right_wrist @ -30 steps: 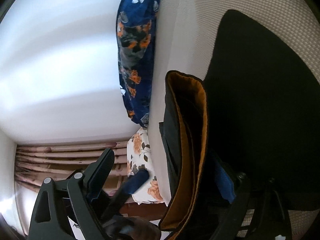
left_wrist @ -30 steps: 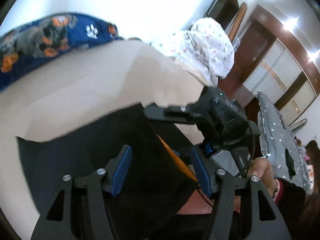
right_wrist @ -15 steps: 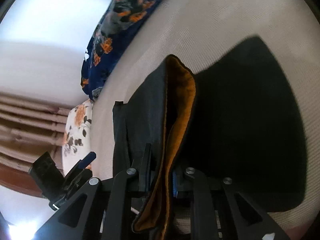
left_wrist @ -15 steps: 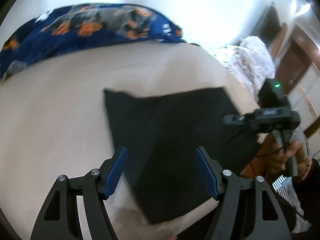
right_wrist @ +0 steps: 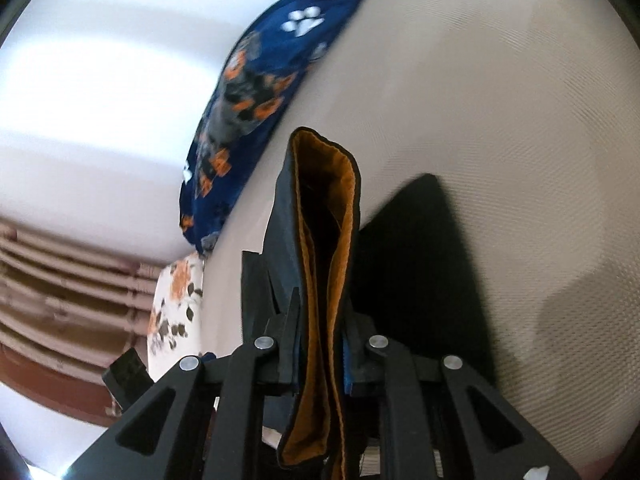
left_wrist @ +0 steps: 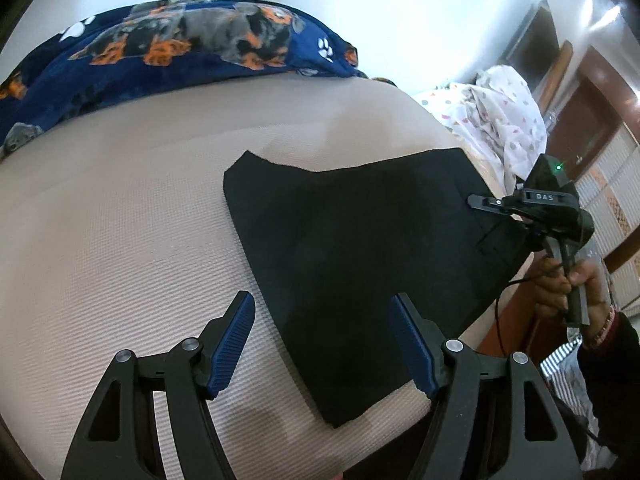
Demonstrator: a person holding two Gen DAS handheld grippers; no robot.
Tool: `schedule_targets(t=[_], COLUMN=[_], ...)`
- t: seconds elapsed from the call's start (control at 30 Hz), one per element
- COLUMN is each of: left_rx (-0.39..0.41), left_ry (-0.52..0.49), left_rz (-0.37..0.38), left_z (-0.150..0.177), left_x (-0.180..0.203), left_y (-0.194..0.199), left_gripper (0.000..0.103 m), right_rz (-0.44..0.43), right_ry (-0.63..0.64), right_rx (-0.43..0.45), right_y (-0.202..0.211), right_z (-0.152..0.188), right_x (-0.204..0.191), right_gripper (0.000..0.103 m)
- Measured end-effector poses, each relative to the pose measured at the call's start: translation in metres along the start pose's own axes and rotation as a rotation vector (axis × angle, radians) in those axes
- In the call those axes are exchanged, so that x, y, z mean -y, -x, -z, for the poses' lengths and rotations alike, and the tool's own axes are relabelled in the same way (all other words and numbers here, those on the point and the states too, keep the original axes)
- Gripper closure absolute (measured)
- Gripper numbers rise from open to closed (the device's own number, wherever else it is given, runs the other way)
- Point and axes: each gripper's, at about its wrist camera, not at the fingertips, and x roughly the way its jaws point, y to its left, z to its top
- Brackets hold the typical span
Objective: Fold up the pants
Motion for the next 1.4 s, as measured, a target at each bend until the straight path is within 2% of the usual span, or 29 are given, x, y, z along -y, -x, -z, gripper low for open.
schedule_targets(t=[0.23, 0.3, 0.33, 0.4, 0.47, 0.5, 0.6, 0.67, 0.73, 0.8, 0.9, 1.13, 1.3, 1.33, 1.37, 1.4], left_rx=[-0.041, -0.059, -0.064, -0.067, -0.066, -0.065, -0.054, -0.050, -0.048, -0.057, -0.063, -0.066, -0.087, -0.089, -0.091, -0.094], left_ry=[0.010, 0.012, 0.012, 0.011, 0.013, 0.016, 0.030, 0.049, 0.058, 0.053, 0.041, 0.074, 0.068, 0.069, 0.072, 0.076], left_rz=[0.006, 0.008, 0.010, 0.011, 0.012, 0.015, 0.026, 0.043, 0.055, 0.052, 0.044, 0.052, 0.039, 0.036, 0.032, 0.028], left_z=[0.000, 0.001, 0.000, 0.001, 0.001, 0.001, 0.000, -0.001, 0.000, 0.002, 0.007, 0.011, 0.018, 0.018, 0.018, 0.019], left_x=[0.004, 0.005, 0.004, 0.005, 0.006, 0.005, 0.004, 0.004, 0.004, 0.007, 0.009, 0.006, 0.008, 0.008, 0.008, 0.007], left_y=[-0.018, -0.024, -0.025, -0.026, -0.025, -0.024, -0.019, -0.018, -0.017, -0.017, -0.014, -0.015, -0.019, -0.019, -0.020, -0.020], left_gripper=[0.033, 0.033, 0.033, 0.033, 0.033, 0.033, 0.033, 0.033, 0.033, 0.033, 0.033, 0.033, 0.033, 0.033, 0.033, 0.033], right_rz=[-0.007, 0.006, 0.003, -0.002, -0.001, -0.011, -0.161, -0.182, -0.193, -0.170, -0.089, -0.092, -0.092, -0.072, -0.054, -0.034], right_ry=[-0.017, -0.024, -0.050, -0.097, -0.136, -0.141, -0.109, -0.063, -0.079, -0.089, -0.138, -0.204, -0.222, -0.197, -0.177, -0.158], right_rx=[0.011, 0.001, 0.005, 0.040, 0.129, 0.161, 0.174, 0.135, 0.097, 0.074, 0.054, 0.064, 0.076, 0.082, 0.088, 0.096], right_y=[0.001, 0.000, 0.003, 0.014, 0.042, 0.055, 0.087, 0.093, 0.088, 0.079, 0.063, 0.056, 0.042, 0.039, 0.038, 0.039], right_z=[-0.005, -0.005, -0.005, -0.005, -0.002, 0.001, 0.027, 0.047, 0.059, 0.065, 0.067, 0.063, 0.054, 0.053, 0.053, 0.054], right_x=[0.027, 0.035, 0.043, 0.053, 0.060, 0.059, 0.037, 0.019, 0.017, 0.021, 0.036, 0.054, 0.048, 0.044, 0.041, 0.037], right_gripper=[0.088, 0.086, 0.081, 0.081, 0.076, 0.076, 0.076, 0.076, 0.076, 0.076, 0.076, 0.078, 0.076, 0.081, 0.093, 0.093])
